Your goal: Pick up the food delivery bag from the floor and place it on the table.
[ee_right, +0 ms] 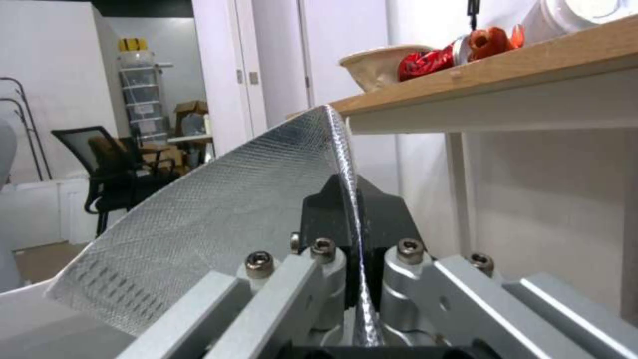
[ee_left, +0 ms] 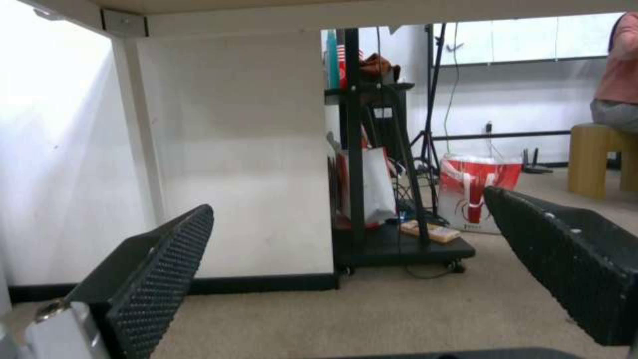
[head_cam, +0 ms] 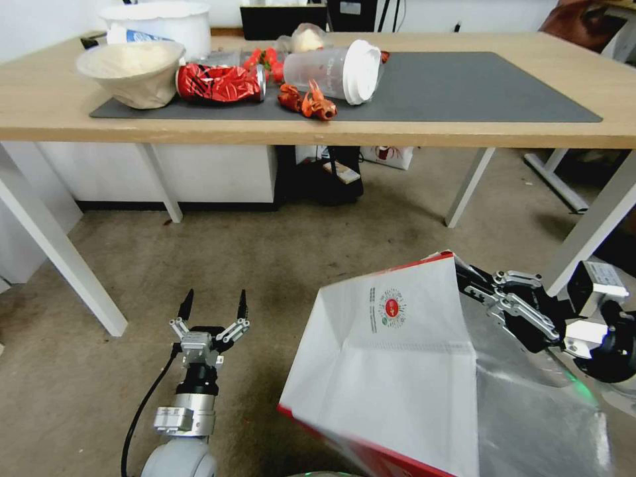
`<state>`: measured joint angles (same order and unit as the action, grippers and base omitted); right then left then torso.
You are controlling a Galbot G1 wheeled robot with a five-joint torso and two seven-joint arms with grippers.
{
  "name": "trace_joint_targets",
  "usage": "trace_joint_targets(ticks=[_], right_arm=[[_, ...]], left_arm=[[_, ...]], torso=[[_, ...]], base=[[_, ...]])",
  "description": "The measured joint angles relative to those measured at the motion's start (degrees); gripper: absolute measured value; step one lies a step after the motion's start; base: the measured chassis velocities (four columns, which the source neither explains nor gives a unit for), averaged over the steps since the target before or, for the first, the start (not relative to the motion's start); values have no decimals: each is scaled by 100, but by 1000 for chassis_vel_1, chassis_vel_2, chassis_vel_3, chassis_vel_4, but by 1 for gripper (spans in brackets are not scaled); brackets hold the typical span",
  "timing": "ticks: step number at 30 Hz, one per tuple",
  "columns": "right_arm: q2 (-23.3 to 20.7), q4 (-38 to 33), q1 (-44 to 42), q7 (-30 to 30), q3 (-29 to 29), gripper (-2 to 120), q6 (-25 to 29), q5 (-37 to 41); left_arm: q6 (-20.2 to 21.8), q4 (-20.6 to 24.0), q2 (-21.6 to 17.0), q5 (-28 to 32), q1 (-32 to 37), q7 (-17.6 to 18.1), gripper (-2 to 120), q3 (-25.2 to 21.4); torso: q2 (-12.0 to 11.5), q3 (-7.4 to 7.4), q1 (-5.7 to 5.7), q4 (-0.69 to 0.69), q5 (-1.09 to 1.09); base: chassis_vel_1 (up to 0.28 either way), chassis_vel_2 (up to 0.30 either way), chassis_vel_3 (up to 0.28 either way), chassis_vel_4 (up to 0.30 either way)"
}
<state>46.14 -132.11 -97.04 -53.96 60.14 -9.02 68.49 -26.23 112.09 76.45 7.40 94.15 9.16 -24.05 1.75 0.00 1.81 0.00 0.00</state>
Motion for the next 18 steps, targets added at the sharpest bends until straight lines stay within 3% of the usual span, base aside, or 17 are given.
trace_joint_targets(ticks=[18], right_arm=[[93, 24, -45, -99, 25, 0, 40, -228]], left_arm=[[115, 126, -37, 185, 137, 73, 100, 62]], torso=[[8, 1, 0, 0, 0]], base=[[0, 0, 0, 0]])
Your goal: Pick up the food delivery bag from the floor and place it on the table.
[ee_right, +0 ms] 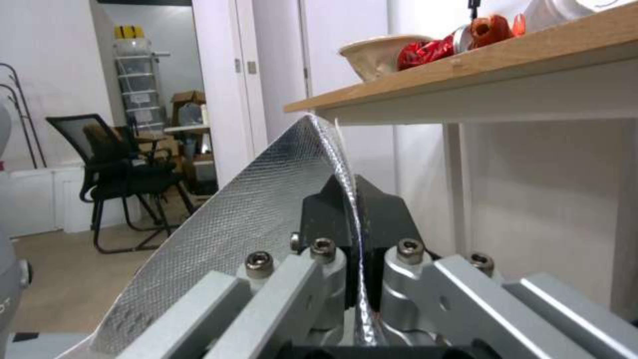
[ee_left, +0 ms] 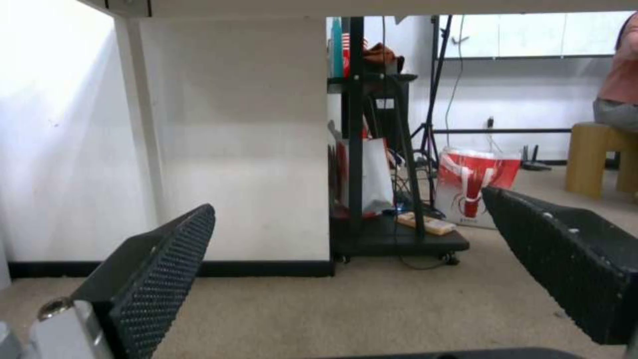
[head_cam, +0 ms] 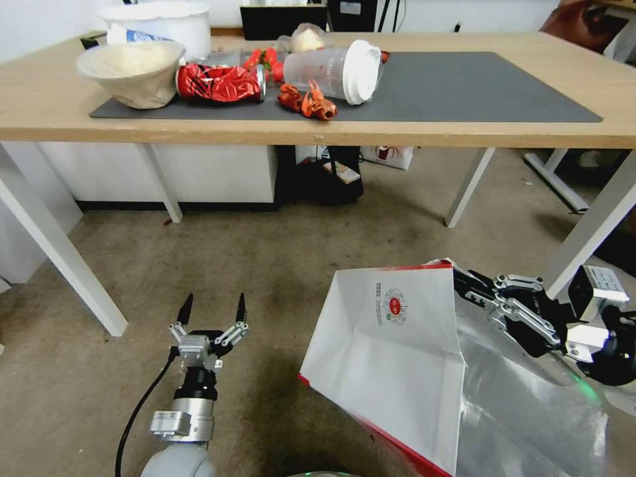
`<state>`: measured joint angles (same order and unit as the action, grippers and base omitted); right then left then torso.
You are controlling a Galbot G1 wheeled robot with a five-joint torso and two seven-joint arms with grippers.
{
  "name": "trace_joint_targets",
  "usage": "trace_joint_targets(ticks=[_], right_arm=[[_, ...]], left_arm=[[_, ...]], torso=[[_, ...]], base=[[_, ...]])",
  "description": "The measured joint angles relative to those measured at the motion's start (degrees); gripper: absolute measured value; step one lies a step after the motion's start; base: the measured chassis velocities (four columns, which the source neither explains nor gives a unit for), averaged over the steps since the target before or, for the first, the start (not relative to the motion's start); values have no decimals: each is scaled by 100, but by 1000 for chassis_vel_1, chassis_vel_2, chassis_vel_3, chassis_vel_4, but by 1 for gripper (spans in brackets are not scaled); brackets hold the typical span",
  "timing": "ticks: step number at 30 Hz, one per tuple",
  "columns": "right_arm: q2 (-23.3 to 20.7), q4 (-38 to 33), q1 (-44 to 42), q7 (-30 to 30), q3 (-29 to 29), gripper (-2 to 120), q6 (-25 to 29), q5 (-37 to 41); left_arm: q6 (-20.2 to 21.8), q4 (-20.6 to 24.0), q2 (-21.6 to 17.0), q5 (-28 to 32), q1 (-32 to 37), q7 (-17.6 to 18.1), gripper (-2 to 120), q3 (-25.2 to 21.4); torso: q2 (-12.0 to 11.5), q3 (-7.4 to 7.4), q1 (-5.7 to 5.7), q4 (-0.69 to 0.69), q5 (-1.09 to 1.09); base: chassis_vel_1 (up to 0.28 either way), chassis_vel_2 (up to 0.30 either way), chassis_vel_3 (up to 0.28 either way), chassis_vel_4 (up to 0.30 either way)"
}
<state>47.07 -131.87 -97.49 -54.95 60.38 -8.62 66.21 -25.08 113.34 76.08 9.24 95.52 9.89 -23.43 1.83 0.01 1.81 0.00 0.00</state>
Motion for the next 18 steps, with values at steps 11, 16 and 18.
trace_joint_targets(ticks=[11, 16, 18], right_arm=[[72, -51, -39, 6, 30, 0, 22, -95], [95, -56, -42, 17, 23, 0, 23, -123], [114, -74, -55, 30, 22, 0, 28, -137]], left_arm=[[85, 10, -76, 14, 52, -7, 100, 14], [96, -5, -80, -23, 70, -21, 100, 14], [102, -6, -86, -41, 85, -20, 100, 7]], torso=[[193, 186, 8, 0, 0], [295, 281, 11, 0, 0], [370, 348, 22, 0, 0]], base=[[0, 0, 0, 0], [0, 0, 0, 0], [0, 0, 0, 0]])
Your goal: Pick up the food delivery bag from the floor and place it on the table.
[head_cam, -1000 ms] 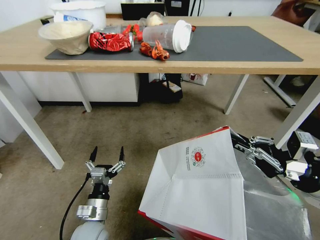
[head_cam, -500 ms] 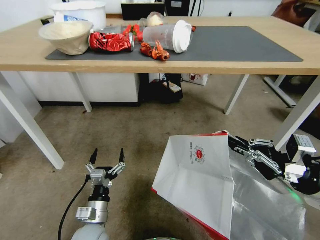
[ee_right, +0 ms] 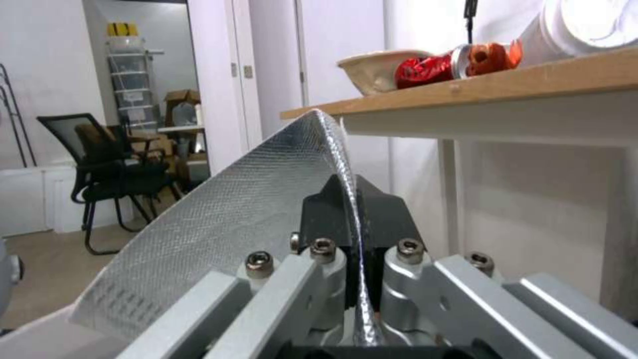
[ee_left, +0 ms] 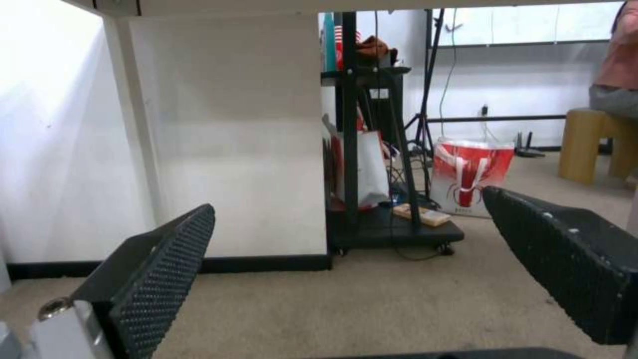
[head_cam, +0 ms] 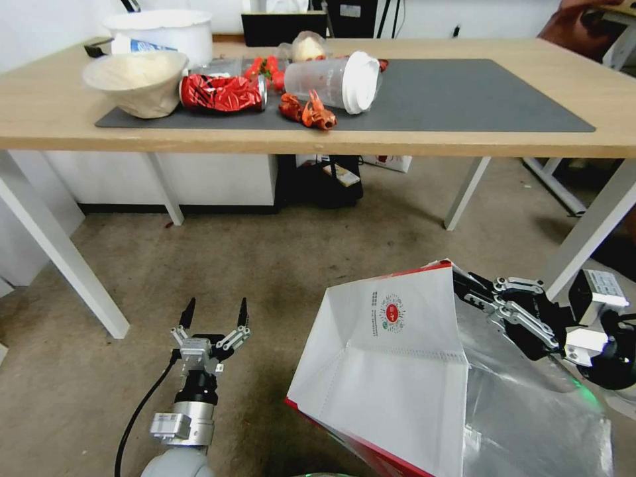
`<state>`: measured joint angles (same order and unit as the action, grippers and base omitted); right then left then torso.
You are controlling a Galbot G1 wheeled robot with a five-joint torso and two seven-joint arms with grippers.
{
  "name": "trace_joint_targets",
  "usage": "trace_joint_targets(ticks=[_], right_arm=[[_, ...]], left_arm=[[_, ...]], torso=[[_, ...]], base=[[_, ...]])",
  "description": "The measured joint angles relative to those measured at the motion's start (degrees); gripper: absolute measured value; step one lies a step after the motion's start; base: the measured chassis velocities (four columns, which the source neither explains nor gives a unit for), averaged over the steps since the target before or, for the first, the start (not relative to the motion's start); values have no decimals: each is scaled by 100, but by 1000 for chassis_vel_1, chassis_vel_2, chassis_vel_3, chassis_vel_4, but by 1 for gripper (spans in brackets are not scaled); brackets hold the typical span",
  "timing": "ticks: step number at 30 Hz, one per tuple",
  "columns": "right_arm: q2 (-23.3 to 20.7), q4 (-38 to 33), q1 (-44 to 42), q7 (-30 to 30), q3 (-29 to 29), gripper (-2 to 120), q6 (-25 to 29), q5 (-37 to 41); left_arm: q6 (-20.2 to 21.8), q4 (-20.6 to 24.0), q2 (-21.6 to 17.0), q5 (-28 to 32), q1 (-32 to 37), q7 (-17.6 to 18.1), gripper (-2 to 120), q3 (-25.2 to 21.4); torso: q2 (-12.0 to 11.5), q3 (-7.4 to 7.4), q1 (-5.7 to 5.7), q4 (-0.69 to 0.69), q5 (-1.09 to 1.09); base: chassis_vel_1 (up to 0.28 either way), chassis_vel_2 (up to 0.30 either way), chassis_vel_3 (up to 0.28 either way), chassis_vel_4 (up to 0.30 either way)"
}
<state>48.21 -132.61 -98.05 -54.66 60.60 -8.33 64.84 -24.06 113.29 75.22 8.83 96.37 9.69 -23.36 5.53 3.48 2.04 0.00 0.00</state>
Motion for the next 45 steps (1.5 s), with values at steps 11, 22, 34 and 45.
trace_joint_targets(ticks=[11, 22, 34, 45], right_arm=[[6, -71, -29, 11, 34, 0, -2, 6], [-13, -89, -51, -98, 100, 0, -43, 59], [5, -73, -56, -201, 131, 0, -66, 101], [13, -65, -70, -229, 171, 0, -66, 102]], left_arm=[[13, 49, -6, -8, 52, 6, 100, -15], [12, 98, -6, -18, 108, -5, 100, -28], [9, 133, 11, -49, 142, -13, 100, -36], [13, 164, 12, -80, 180, -20, 100, -37]], torso=[[260, 224, 39, 0, 0], [495, 418, 81, 0, 0], [757, 614, 147, 0, 0], [1003, 800, 208, 0, 0]], base=[[0, 0, 0, 0], [0, 0, 0, 0], [0, 0, 0, 0], [0, 0, 0, 0]])
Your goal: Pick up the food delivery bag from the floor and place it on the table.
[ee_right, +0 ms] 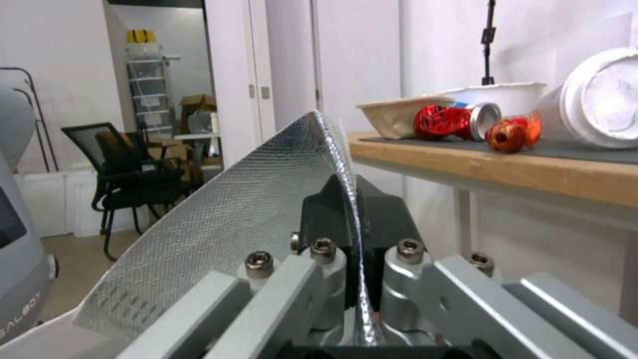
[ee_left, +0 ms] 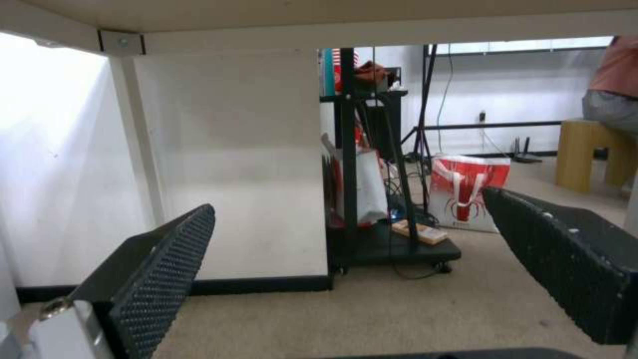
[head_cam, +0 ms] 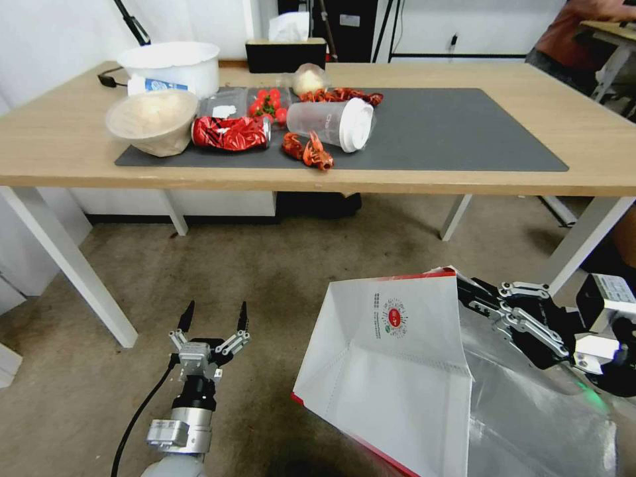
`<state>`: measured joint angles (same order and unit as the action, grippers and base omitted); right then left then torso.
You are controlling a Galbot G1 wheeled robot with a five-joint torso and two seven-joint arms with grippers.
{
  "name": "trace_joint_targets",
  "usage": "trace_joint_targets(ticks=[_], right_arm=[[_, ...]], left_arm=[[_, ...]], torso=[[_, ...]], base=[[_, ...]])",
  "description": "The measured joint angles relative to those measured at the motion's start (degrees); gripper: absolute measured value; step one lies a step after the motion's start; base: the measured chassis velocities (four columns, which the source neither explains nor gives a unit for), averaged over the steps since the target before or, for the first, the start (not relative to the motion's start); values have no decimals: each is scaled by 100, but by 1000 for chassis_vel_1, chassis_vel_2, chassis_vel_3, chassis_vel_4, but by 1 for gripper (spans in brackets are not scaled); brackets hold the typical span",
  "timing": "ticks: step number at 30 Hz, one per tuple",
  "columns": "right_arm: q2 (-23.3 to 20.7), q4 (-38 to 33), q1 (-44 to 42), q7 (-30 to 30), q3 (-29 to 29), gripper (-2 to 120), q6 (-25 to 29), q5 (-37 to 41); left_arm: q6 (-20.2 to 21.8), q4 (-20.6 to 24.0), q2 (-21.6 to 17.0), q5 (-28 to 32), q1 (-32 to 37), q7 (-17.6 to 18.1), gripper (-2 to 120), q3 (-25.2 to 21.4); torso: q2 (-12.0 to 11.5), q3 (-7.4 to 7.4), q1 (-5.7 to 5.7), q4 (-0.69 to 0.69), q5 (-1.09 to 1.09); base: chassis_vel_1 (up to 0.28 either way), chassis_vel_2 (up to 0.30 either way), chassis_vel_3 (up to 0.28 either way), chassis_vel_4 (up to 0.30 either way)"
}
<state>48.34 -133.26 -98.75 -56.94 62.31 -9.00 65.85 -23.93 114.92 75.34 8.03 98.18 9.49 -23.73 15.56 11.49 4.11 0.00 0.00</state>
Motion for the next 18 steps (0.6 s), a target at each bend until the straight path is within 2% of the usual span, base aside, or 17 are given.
trace_joint_targets(ticks=[18], right_arm=[[-5, 16, 9, -86, -15, 0, -16, 20]], left_arm=[[20, 36, 8, -47, 40, -17, 100, 13]], torso=[[424, 299, 127, 0, 0]], base=[[0, 0, 0, 0]])
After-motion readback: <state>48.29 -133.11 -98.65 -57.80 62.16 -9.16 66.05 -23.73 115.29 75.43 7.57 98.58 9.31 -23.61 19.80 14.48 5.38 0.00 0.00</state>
